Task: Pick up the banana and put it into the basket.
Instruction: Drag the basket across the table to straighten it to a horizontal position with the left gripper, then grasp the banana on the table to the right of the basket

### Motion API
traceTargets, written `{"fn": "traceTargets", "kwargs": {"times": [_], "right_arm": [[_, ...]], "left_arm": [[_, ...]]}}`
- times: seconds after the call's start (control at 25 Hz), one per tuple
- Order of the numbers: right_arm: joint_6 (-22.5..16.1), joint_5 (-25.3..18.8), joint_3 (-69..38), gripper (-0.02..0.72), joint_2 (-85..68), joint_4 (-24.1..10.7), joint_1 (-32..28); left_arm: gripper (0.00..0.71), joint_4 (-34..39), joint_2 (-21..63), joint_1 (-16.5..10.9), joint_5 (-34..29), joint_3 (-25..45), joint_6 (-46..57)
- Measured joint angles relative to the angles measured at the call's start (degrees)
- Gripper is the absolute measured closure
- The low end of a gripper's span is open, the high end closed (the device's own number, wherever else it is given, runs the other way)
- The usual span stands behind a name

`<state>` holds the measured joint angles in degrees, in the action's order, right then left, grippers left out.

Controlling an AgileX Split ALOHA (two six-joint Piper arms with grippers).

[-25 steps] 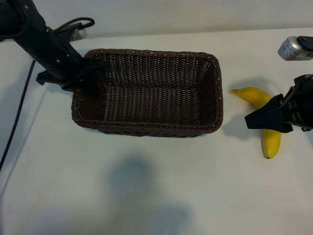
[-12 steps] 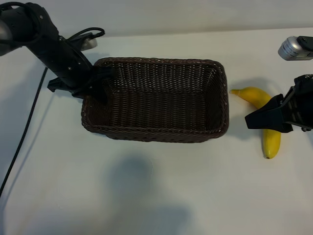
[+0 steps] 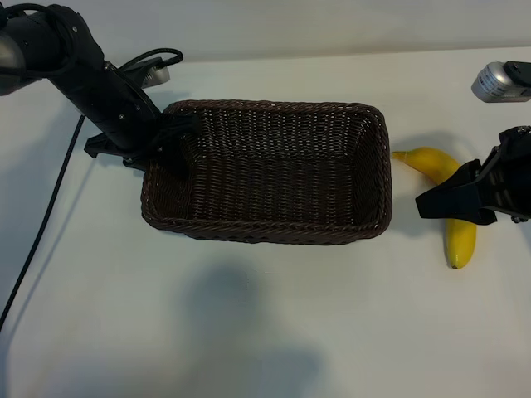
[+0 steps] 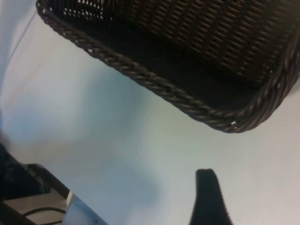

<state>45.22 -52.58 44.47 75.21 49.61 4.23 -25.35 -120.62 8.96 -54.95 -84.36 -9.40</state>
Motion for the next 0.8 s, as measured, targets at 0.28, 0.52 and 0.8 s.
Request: {"fn": "traceTargets", "kwargs": {"times": [0.28, 0.52, 0.8], "right_arm": [[0.0, 0.0, 0.0, 0.232, 0.0, 0.0, 0.0], [0.0, -0.1, 0.0, 0.232, 0.0, 0.0, 0.0], [0.0, -0.1, 0.0, 0.232, 0.0, 0.0, 0.0]], "left_arm": [[0.252, -0.2, 0.2, 0.0, -0.4, 0.0, 0.2], [0.232, 5.2, 3.6, -0.2, -1.6, 0.0, 3.7], [0.233, 8.0, 10.0, -0.3, -4.1, 0.0, 4.3]]}}
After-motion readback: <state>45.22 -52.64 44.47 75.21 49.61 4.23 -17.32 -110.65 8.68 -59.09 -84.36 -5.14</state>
